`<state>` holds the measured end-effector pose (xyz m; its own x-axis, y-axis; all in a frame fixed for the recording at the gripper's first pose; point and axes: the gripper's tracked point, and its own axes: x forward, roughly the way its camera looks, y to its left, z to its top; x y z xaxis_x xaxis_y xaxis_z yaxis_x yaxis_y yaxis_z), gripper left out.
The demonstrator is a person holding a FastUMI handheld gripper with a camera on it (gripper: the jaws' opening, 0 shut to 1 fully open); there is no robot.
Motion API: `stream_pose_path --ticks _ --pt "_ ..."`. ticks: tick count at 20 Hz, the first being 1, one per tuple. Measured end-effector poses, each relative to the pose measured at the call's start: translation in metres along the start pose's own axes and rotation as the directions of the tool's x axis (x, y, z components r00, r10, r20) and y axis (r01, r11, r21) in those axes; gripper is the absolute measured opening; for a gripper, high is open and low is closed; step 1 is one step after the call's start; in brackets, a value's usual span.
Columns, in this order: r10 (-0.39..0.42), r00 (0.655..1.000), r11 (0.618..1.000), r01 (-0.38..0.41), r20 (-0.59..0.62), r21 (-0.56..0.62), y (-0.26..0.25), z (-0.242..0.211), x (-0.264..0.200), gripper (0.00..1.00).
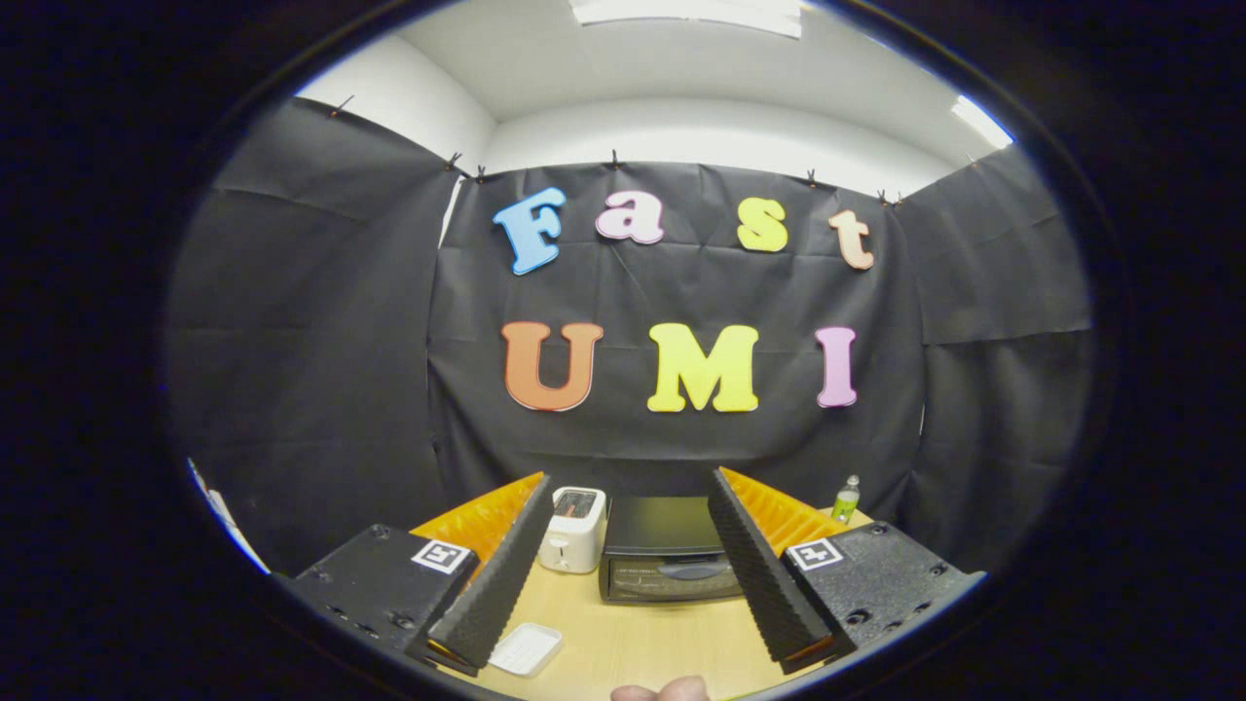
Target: Open the toaster oven, put the food inside, and close the toaster oven door.
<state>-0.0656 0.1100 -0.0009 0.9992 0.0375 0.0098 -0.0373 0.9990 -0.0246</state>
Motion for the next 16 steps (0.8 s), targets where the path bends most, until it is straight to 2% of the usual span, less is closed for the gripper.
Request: stream_pose_path --ticks 16 --pt "-0.035 0.999 0.999 0.035 0.001 0.037 -0.024 0.004 -0.003 1.0"
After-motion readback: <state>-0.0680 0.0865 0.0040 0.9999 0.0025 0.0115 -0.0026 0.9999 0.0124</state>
